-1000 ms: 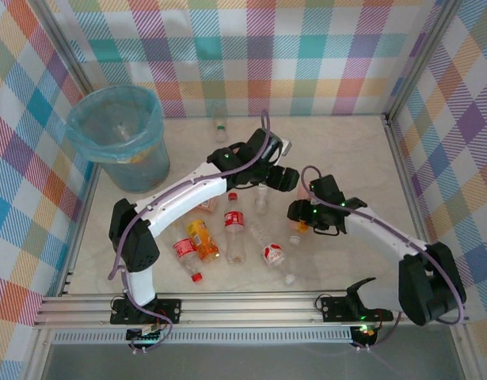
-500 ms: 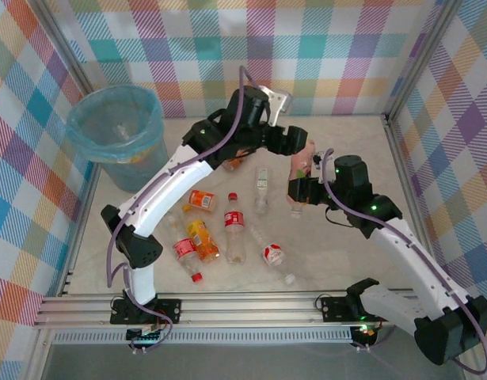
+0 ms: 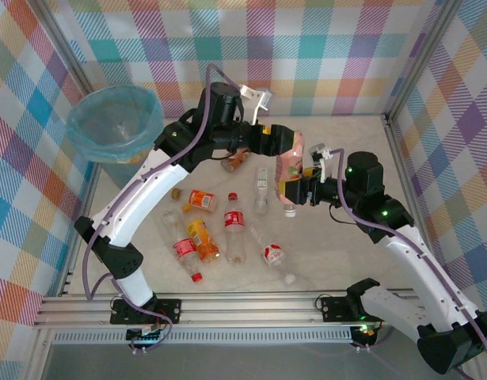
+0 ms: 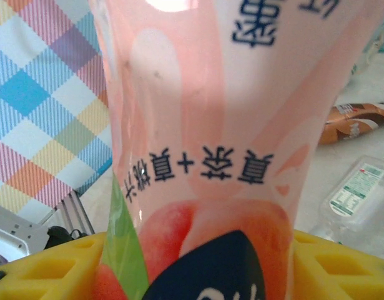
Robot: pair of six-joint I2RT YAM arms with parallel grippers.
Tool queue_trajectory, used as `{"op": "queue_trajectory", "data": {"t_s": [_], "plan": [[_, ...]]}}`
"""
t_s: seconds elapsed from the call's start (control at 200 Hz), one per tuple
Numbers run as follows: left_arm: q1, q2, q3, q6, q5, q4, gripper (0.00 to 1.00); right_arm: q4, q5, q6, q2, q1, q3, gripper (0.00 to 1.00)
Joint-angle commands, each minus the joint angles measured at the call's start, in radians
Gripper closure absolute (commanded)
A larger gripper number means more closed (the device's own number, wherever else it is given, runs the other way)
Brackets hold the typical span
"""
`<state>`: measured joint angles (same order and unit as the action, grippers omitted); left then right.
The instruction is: Put the plastic bottles in the bin
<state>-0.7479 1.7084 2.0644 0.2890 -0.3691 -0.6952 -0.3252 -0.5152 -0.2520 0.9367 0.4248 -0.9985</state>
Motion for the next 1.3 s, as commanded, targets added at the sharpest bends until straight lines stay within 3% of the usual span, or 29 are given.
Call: {"op": "queue_trajectory", "data": {"t_s": [0.0,0.34,0.63,1.06,1.295], "plan": [[0.004,-0.02,-0.033,0.044,-0.098,0.041,0.08,0.08,-0.086,-0.01,-0.01,-0.001,-0.023,0.4],[0.004,-0.026,-0.082,0.087,-0.179,0.087,0.1,0.142,-0.133,-0.04,0.002,0.018,-0.023,0.39],[0.005,-0.036,-0.098,0.09,-0.208,0.102,0.26,0.153,-0.121,-0.046,0.011,0.029,-0.022,0.38],[0.03,-0.118,-0.131,0.102,-0.102,0.121,0.36,0.137,-0.06,-0.059,0.024,0.052,-0.065,0.24],[0.099,-0.19,-0.126,0.086,0.044,0.085,0.36,0.098,0.035,-0.053,0.08,0.085,-0.17,0.2]]}}
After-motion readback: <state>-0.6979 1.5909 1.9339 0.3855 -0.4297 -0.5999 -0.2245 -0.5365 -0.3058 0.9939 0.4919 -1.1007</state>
